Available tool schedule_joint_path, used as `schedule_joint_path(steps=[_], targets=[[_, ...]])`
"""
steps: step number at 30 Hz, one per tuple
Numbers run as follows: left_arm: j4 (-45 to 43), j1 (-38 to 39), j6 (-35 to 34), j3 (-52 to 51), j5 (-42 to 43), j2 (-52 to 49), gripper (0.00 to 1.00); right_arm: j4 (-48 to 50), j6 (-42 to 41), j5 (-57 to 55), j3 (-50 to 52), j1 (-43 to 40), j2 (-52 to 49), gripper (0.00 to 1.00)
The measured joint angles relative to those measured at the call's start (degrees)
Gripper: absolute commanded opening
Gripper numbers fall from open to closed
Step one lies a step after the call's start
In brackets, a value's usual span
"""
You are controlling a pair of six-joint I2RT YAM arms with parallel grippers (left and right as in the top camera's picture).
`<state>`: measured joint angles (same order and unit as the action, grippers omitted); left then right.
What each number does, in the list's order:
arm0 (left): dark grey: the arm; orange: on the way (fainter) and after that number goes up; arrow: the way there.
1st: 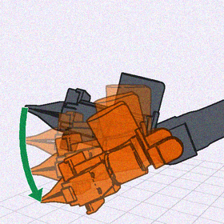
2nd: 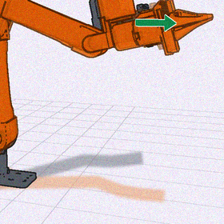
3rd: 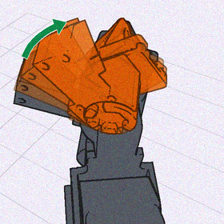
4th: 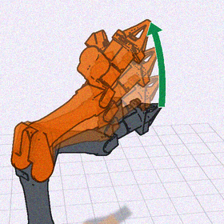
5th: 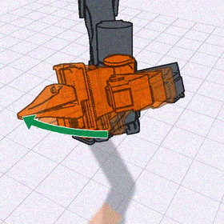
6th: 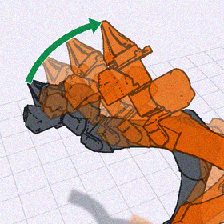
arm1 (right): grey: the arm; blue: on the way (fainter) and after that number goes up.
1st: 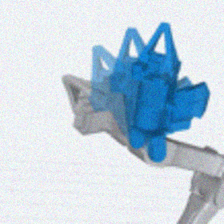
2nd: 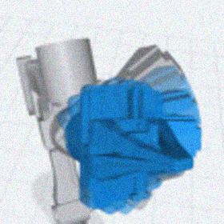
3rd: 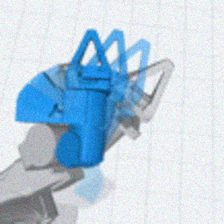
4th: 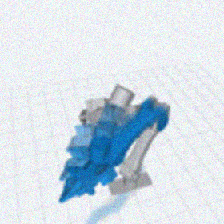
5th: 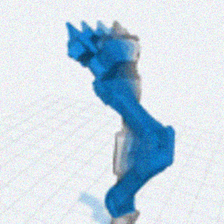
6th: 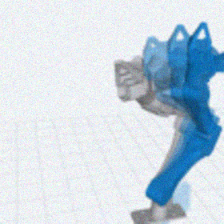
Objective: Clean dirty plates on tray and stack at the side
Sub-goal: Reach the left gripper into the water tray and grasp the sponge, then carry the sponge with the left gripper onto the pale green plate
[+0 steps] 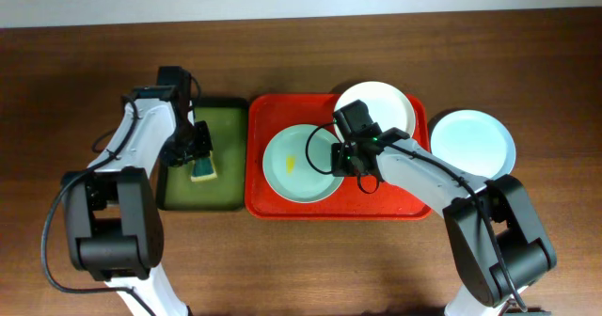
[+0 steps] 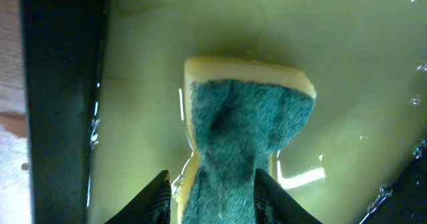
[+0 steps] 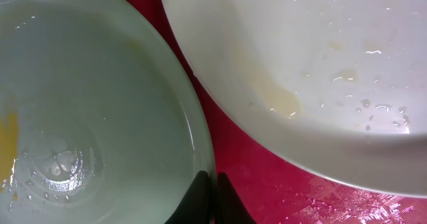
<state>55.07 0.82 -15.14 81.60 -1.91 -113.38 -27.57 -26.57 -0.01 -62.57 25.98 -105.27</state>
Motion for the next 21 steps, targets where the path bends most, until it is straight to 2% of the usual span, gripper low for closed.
schedule_joint_path(steps=[4,5,7,8,13,16,21], targets=[[-5.8,0.1,-0.4,-3.7,0.6,0.0,0.29,0.0,0.0,0.0,0.0,0.0,0.0,0.05],[-6.4,0.2,-0.4,-4.2,0.7,0.0,0.29,0.0,0.0,0.0,0.0,0.0,0.0,0.05],[-7.1,0.3,-0.3,-4.5,1.0,0.0,0.43,0.0,0.0,0.0,0.0,0.0,0.0,0.05],[-7.3,0.3,0.6,-4.6,1.0,0.0,0.44,0.0,0.0,0.0,0.0,0.0,0.0,0.05],[-5.0,0.3,2.5,-2.3,1.0,0.0,0.34,0.0,0.0,0.0,0.0,0.0,0.0,0.05],[-4.5,0.3,3.6,-2.3,1.0,0.0,0.37,0.0,0.0,0.0,0.0,0.0,0.0,0.05],[-7.7,0.4,5.5,-4.5,1.5,0.0,0.31,-0.1,0.0,0.0,0.0,0.0,0.0,0.05]])
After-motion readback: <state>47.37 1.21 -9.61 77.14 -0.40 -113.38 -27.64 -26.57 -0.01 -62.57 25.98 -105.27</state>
